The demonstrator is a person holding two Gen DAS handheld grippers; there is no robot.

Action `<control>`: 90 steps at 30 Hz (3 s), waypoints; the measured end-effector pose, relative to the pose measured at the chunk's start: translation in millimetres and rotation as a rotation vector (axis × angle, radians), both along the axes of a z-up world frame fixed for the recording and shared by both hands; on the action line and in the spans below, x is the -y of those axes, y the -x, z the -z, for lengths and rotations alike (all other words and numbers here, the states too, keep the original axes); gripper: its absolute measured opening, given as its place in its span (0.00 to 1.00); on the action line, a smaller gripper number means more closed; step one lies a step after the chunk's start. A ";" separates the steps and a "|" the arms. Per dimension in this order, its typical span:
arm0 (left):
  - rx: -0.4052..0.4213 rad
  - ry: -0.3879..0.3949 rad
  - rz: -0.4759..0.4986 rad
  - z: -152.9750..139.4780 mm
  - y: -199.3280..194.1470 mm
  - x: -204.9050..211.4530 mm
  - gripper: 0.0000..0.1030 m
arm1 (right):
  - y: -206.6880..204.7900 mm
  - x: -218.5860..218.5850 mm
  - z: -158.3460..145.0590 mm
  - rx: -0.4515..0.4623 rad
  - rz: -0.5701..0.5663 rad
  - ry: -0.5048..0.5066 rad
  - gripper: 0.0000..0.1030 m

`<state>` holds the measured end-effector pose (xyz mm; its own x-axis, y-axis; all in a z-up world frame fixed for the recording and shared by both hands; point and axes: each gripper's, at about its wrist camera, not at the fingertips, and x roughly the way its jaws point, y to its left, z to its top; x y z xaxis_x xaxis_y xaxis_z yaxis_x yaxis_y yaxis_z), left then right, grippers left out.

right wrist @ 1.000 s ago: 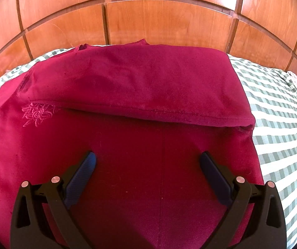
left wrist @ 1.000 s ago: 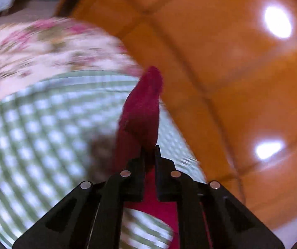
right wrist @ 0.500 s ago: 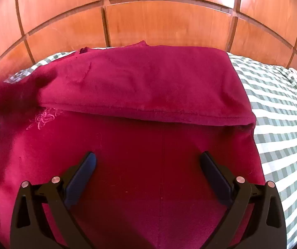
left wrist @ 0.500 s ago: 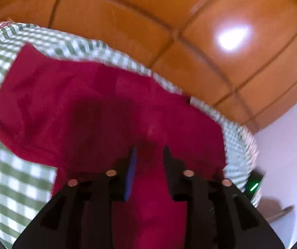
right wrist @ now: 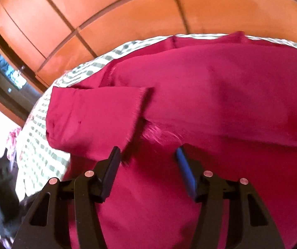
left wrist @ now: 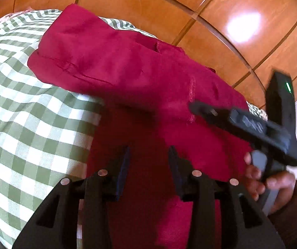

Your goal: Fold small clothes

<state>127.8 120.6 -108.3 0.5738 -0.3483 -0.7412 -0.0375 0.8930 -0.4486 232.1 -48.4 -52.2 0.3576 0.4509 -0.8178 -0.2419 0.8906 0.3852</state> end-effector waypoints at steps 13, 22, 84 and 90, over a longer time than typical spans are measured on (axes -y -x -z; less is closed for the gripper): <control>0.015 -0.038 0.005 3.2 -3.7 6.5 0.38 | -7.1 -20.5 -113.0 0.274 -0.054 0.008 0.04; 0.015 -0.062 0.001 2.2 -2.7 10.1 0.38 | -26.0 124.6 -107.2 0.238 0.302 0.066 0.04; -0.003 -0.246 -0.195 -13.9 -192.0 -20.2 0.19 | -34.2 85.7 -0.2 0.249 0.238 0.414 0.86; 0.019 -0.364 -0.251 -27.1 -179.9 -7.3 0.31 | -36.5 88.3 3.9 0.246 0.246 0.397 0.89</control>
